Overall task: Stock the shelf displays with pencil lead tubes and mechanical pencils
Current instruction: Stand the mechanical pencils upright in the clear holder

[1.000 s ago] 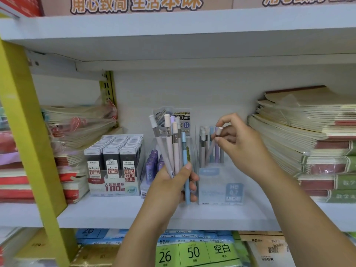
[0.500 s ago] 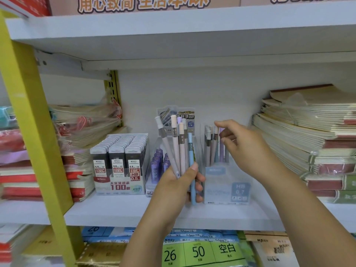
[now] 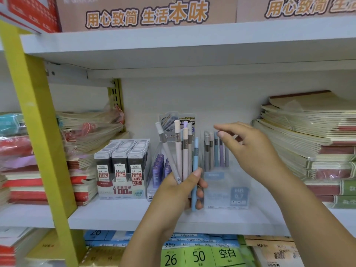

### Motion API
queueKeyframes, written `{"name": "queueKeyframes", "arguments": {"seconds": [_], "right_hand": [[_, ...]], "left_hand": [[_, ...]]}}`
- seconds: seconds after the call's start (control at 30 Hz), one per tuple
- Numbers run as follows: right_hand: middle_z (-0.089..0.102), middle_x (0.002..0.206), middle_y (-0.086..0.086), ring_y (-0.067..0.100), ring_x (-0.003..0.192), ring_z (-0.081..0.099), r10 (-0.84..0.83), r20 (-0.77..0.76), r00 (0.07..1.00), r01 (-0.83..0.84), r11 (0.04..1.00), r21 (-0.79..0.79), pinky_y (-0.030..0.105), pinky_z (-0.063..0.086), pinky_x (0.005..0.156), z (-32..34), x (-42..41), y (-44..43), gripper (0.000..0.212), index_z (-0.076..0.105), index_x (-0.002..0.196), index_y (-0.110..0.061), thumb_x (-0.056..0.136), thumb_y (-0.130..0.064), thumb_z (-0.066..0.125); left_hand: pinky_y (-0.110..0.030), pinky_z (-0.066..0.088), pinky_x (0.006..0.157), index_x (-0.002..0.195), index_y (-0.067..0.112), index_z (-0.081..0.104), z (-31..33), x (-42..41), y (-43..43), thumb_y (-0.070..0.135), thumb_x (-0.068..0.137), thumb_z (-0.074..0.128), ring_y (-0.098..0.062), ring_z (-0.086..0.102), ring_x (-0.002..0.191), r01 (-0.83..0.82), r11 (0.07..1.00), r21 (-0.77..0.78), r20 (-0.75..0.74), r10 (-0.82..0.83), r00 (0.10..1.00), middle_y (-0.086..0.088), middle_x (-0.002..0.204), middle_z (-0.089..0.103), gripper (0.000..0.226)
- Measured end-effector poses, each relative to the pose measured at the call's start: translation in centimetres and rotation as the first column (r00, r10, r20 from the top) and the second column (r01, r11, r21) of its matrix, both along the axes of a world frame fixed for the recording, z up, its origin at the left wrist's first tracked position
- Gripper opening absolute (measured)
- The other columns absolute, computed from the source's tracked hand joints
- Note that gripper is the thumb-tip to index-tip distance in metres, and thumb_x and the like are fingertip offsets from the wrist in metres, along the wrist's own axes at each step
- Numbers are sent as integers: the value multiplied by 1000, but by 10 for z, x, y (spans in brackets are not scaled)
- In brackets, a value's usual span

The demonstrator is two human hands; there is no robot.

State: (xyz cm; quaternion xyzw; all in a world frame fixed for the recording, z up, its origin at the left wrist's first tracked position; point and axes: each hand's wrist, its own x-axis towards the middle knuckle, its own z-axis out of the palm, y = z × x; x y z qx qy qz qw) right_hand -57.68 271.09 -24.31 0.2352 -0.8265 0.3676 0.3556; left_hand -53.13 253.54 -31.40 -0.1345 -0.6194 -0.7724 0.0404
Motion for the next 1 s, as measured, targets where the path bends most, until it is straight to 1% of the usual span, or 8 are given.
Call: {"name": "queueKeyframes", "arguments": {"seconds": [0.1, 0.2, 0.33, 0.43, 0.53, 0.63, 0.87, 1.0], "right_hand": [[74, 88, -15, -5, 88, 65, 305, 195, 932, -275, 947, -165, 6, 45, 77, 7, 22, -9, 24, 65, 109, -42, 88, -28, 65], [74, 83, 2, 11, 76, 67, 434, 274, 858, -369, 893, -259, 16, 50, 73, 3, 32, -17, 30, 64, 109, -33, 85, -16, 70], [73, 81, 9, 20, 71, 68, 429, 144, 892, -320, 823, -470, 19, 50, 58, 6, 29, -11, 28, 61, 109, -23, 86, -7, 67], [75, 86, 3, 11, 78, 70, 362, -47, 931, -316, 735, -600, 18, 51, 59, 14, 25, 10, 28, 52, 106, -28, 91, -7, 62], [72, 92, 2, 12, 88, 70, 225, -119, 967, -253, 811, -528, 24, 57, 70, 15, 20, 28, 31, 51, 100, -37, 91, -9, 63], [67, 95, -3, 11, 87, 69, 100, -90, 991, -127, 917, -379, 30, 57, 76, 6, 8, 31, 37, 51, 95, -44, 90, -9, 64], [64, 80, -20, -8, 85, 61, -13, -60, 998, 5, 990, -142, 3, 43, 70, -19, -13, 15, 28, 57, 94, -31, 85, -8, 69], [64, 82, -16, -6, 87, 60, -38, -73, 997, 34, 997, -66, 2, 40, 71, -20, -14, 14, 26, 57, 96, -32, 84, -13, 71]], "left_hand": [[-26, 49, 54, 104, 9, 71, 2, 3, 1, 36, 82, 69, -15, 57, 63, 49, 999, 16, -35, -48, 998, -8, 80, 67, 35], [-27, 50, 55, 99, 19, 76, 2, 4, 5, 36, 82, 69, -14, 59, 64, 107, 994, 14, -49, -106, 993, -8, 81, 67, 26], [-25, 51, 55, 97, 22, 76, 0, 4, 6, 39, 80, 69, -13, 61, 65, 78, 997, 14, -41, -77, 996, -7, 82, 70, 26], [-24, 49, 51, 96, 23, 76, -1, 3, 3, 34, 89, 64, -12, 56, 60, 18, 1000, 6, -24, -18, 1000, -4, 78, 68, 18], [-24, 45, 49, 107, 16, 71, -2, 1, 2, 25, 98, 58, -10, 52, 56, -35, 999, 0, -11, 35, 999, -2, 75, 66, 19], [-23, 43, 48, 108, 15, 69, -1, 2, 4, 23, 100, 55, -9, 50, 54, -57, 998, -8, -17, 56, 998, -1, 72, 65, 18], [-21, 42, 47, 110, 16, 69, -5, -1, 5, 23, 100, 56, -8, 48, 52, -74, 997, -28, -8, 73, 997, 0, 72, 65, 18], [-21, 42, 48, 109, 18, 70, -8, -3, 4, 24, 100, 57, -8, 47, 53, -77, 997, -20, 9, 77, 997, 0, 73, 65, 17]]}}
